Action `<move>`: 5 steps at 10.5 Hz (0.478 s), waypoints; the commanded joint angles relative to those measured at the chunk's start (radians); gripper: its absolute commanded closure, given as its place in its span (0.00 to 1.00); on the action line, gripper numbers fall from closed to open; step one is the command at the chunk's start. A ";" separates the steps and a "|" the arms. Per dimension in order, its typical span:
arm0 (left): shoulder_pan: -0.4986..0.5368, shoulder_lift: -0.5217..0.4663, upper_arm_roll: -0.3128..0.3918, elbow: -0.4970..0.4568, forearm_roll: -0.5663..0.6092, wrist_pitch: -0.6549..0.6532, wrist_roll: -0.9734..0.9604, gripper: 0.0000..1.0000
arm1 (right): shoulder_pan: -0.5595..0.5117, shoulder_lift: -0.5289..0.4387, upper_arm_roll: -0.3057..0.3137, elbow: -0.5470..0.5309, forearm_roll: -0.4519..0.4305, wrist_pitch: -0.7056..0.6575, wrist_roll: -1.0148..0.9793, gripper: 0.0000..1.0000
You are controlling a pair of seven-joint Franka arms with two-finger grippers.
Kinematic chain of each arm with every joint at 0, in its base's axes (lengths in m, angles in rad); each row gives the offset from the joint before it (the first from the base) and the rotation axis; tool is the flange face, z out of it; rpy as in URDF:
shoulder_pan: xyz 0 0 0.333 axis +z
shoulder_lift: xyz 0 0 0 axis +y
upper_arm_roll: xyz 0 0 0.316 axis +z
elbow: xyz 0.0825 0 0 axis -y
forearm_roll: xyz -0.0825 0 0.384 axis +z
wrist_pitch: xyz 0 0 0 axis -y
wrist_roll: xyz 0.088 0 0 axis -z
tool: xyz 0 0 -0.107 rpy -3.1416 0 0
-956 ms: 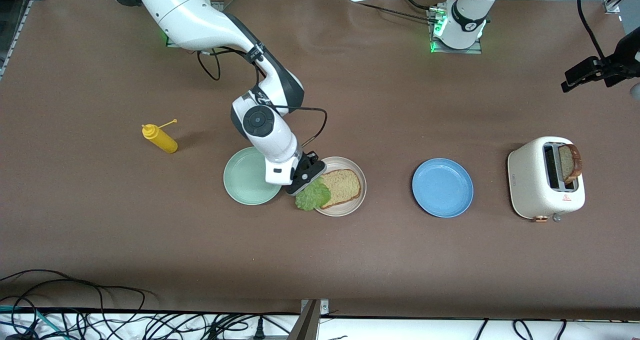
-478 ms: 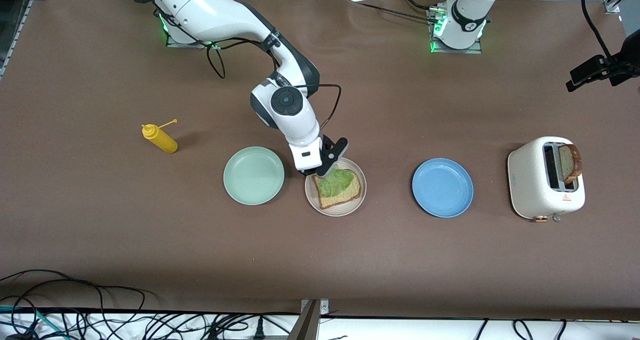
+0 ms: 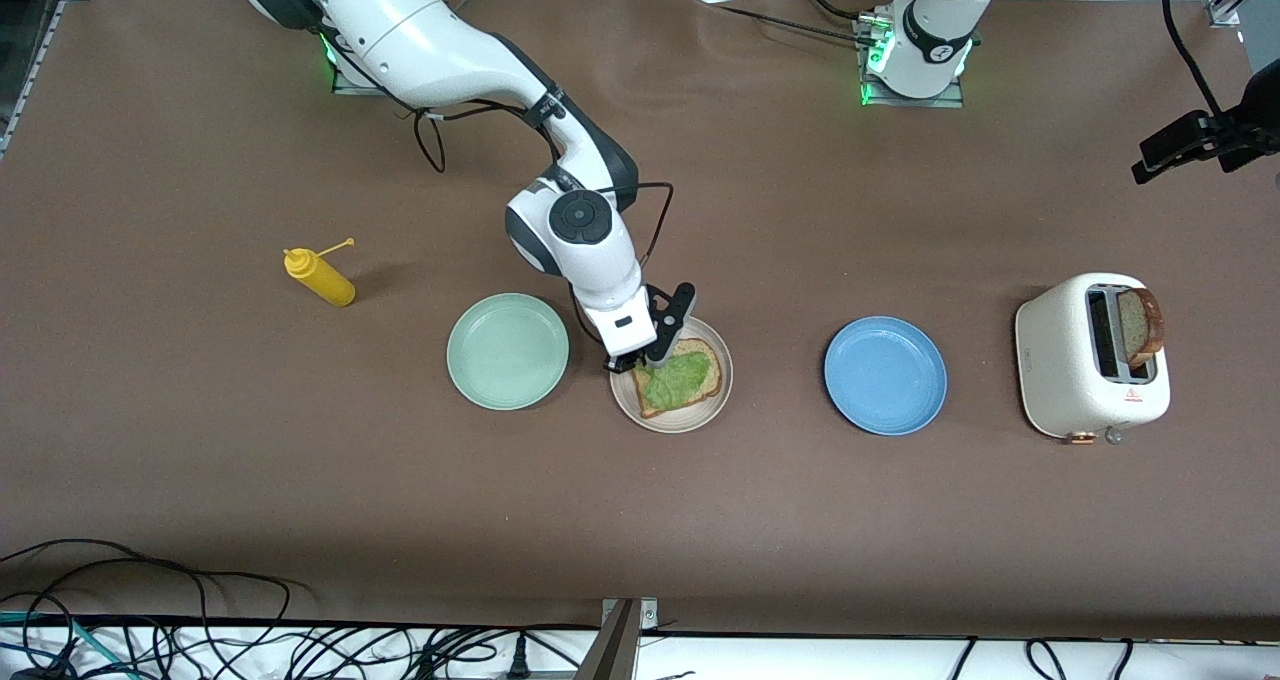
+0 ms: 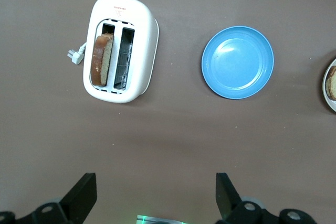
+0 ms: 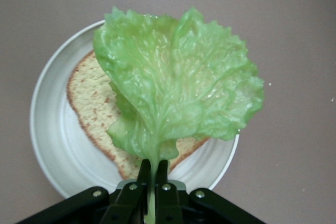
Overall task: Make sandwich on beige plate with both arms
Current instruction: 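Lower the lettuce onto the toast and open the right gripper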
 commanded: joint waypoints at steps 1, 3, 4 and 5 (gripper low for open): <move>0.007 0.017 -0.005 0.030 0.018 -0.021 0.004 0.00 | 0.006 0.046 0.002 0.067 -0.024 0.003 -0.020 1.00; 0.008 0.017 -0.005 0.030 0.018 -0.021 0.004 0.00 | 0.011 0.046 0.002 0.069 -0.021 0.003 -0.007 0.33; 0.008 0.017 -0.005 0.030 0.018 -0.021 0.004 0.00 | 0.011 0.046 0.002 0.069 -0.021 0.003 -0.007 0.00; 0.008 0.017 -0.005 0.030 0.018 -0.021 0.004 0.00 | 0.011 0.046 0.002 0.069 -0.021 0.002 -0.007 0.00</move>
